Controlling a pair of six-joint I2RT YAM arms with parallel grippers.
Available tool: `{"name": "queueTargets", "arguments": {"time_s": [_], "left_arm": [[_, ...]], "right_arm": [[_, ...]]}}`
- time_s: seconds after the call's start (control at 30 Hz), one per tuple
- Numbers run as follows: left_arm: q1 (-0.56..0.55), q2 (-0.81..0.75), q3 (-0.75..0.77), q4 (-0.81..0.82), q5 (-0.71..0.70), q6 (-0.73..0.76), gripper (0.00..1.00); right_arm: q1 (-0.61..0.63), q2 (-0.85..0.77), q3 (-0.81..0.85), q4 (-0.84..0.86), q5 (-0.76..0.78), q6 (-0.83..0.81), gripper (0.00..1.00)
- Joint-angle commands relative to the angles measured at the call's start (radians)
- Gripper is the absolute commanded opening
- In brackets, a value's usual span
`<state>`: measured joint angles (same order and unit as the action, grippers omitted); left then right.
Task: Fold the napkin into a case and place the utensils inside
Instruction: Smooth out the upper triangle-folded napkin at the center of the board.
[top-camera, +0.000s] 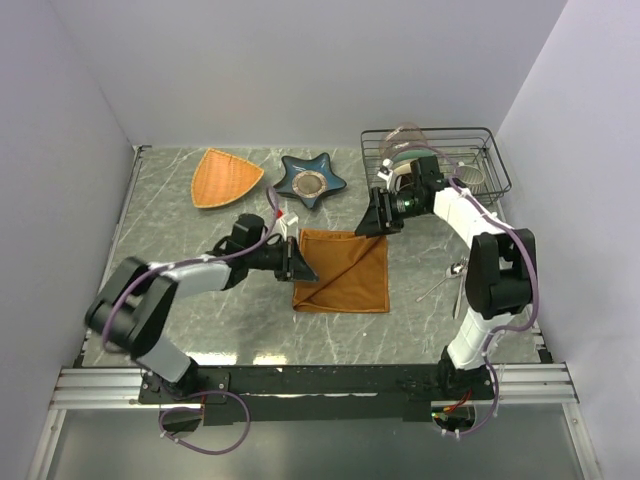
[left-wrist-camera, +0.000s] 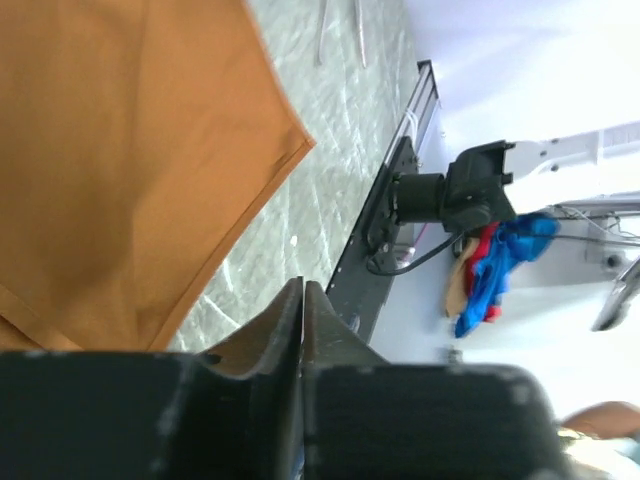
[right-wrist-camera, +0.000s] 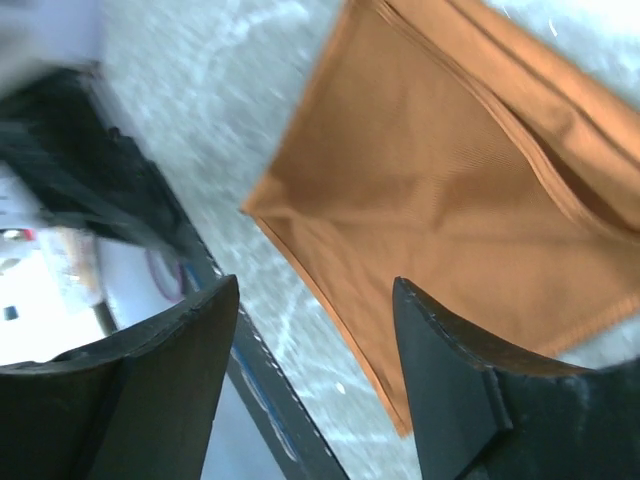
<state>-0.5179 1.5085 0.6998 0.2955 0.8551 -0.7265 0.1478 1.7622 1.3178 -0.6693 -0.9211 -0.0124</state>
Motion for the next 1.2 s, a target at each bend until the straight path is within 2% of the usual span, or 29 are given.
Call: {"name": "queueTargets", "arguments": {"time_s": [0.0,0.1,0.2,0.27,0.37,0.47,0.57,0.63,0.67,0.77,0.93,0.97,1.03,1.17], "left_arm": [[-0.004,0.145,-0.025,0.266,0.091,-0.165,0.03],[-0.004,0.220,-0.042,0.291,0.073,-0.168,0.01],[-0.002,0.289,-0.034,0.262,0.055,-0.145,0.01],[-0.002,0.321,-0.014,0.231,0.045,-0.131,0.01],[-0.001,0.372,-0.002,0.215,0.024,-0.140,0.01],[-0.002,0.413,0.010,0.212,0.025,-0.151,0.01],[-0.002,0.394,0.030,0.226,0.062,-0.140,0.03],[-0.002,0.299,0.043,0.199,0.073,-0.102,0.14],[0.001,0.261,0.050,0.164,0.067,-0.084,0.24],[0.045,0.124,0.076,0.003,0.000,-0.018,0.39],[0.162,0.024,0.095,-0.182,-0.158,0.025,0.51],[0.165,0.033,0.113,-0.272,-0.212,0.091,0.51],[0.164,0.077,0.145,-0.318,-0.218,0.124,0.51],[0.156,0.134,0.153,-0.337,-0.235,0.147,0.49]], "right_arm": [[0.002,0.059,0.011,0.170,-0.113,0.200,0.64],[0.007,0.082,-0.046,0.325,-0.143,0.334,0.52],[0.016,0.082,-0.112,0.449,-0.101,0.391,0.42],[0.015,0.080,-0.146,0.496,-0.053,0.402,0.35],[0.010,0.103,-0.163,0.495,0.011,0.385,0.29],[0.003,0.128,-0.154,0.459,0.067,0.350,0.31],[-0.008,0.125,-0.088,0.380,0.030,0.301,0.37],[-0.010,0.065,-0.072,0.297,0.015,0.247,0.44],[-0.013,0.036,-0.078,0.275,0.018,0.233,0.47],[-0.036,-0.078,-0.129,0.189,0.068,0.209,0.53],[-0.086,-0.184,-0.242,0.085,0.145,0.151,0.60],[-0.089,-0.185,-0.262,0.074,0.163,0.126,0.61],[-0.099,-0.176,-0.273,0.045,0.169,0.109,0.61],[-0.116,-0.164,-0.278,0.037,0.180,0.109,0.61]]}}
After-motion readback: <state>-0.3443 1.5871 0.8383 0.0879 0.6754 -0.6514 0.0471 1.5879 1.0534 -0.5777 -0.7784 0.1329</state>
